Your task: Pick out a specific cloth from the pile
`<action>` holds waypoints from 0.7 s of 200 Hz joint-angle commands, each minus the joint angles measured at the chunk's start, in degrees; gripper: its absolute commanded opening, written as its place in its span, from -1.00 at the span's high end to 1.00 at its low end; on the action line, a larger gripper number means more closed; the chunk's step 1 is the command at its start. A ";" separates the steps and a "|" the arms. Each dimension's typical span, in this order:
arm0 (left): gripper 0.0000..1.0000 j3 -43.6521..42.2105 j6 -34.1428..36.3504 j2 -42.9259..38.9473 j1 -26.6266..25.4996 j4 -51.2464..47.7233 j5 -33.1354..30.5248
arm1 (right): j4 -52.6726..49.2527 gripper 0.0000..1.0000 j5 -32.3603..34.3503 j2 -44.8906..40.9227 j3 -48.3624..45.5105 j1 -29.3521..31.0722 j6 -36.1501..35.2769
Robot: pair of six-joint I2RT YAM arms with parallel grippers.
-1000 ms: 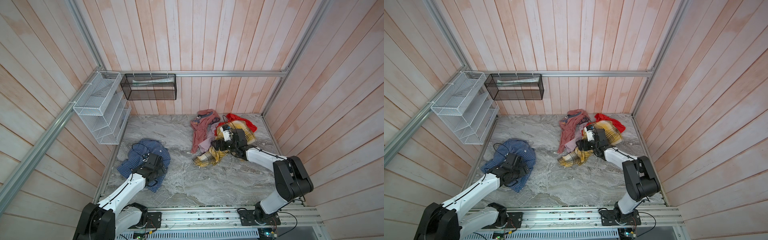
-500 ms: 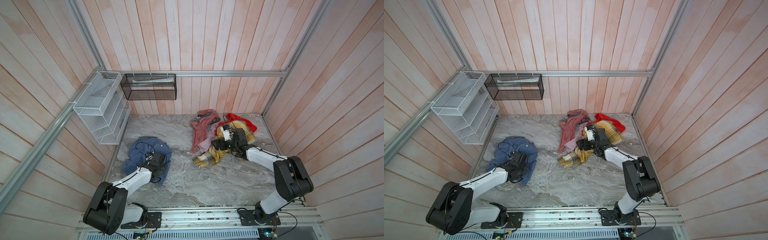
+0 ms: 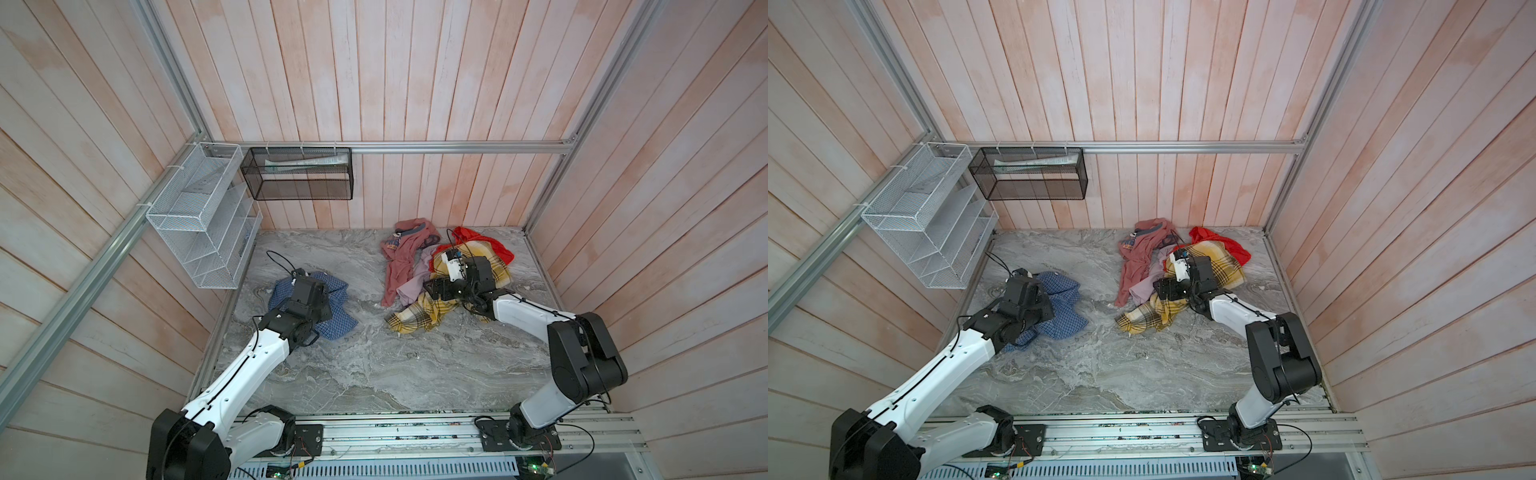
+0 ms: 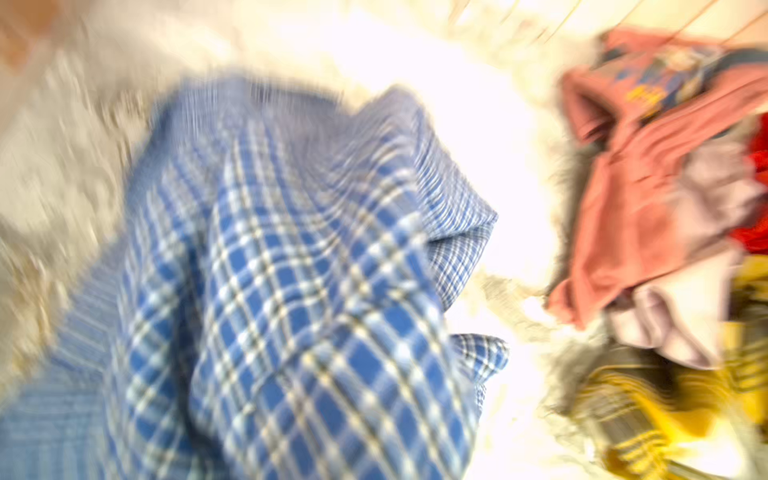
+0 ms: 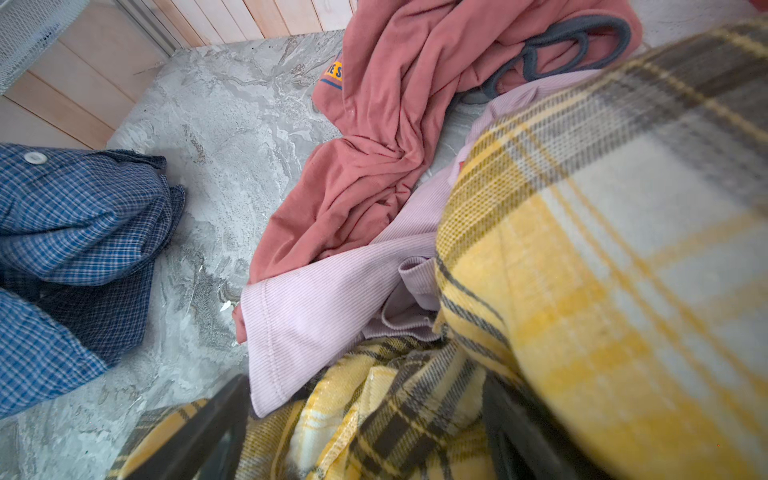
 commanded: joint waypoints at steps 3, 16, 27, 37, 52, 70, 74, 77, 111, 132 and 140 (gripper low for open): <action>1.00 6.62 9.08 -1.63 -0.34 -0.57 -3.97 | -0.70 -0.76 0.66 -1.72 0.20 -0.32 -0.55; 1.00 9.67 12.38 -1.99 -0.29 1.33 -5.54 | -0.62 -0.76 0.58 -1.70 0.15 -0.39 -0.39; 1.00 11.76 15.62 -1.92 -0.13 3.92 -5.73 | -0.49 -0.76 0.35 -1.67 0.15 -0.39 -0.29; 1.00 13.30 18.09 -1.50 0.68 6.38 -4.30 | -0.43 -0.76 0.22 -1.57 0.20 -0.34 -0.20; 1.00 16.23 19.64 -0.20 3.00 8.25 0.21 | -0.62 -0.76 0.13 -1.71 0.22 -0.38 -0.20; 1.00 19.55 19.70 1.39 6.49 9.05 4.83 | -0.62 -0.76 0.27 -2.23 0.02 -0.36 -0.11; 1.00 19.94 19.41 1.47 7.40 9.50 6.16 | -0.58 -0.76 0.30 -2.31 -0.10 -0.39 -0.09; 1.00 20.12 19.19 1.51 8.12 9.90 7.04 | -0.58 -0.76 0.31 -2.46 -0.18 -0.35 -0.04; 1.00 20.57 16.38 0.91 14.10 14.55 18.43 | 0.03 -0.76 0.53 -2.61 -0.74 -0.38 0.29; 1.00 19.44 14.46 0.89 17.20 17.65 22.24 | -0.01 -0.76 -0.11 -2.25 -0.55 -0.39 0.55; 1.00 18.94 14.85 1.34 18.13 18.34 22.06 | 0.12 -0.76 -0.21 -2.22 -0.55 -0.35 0.66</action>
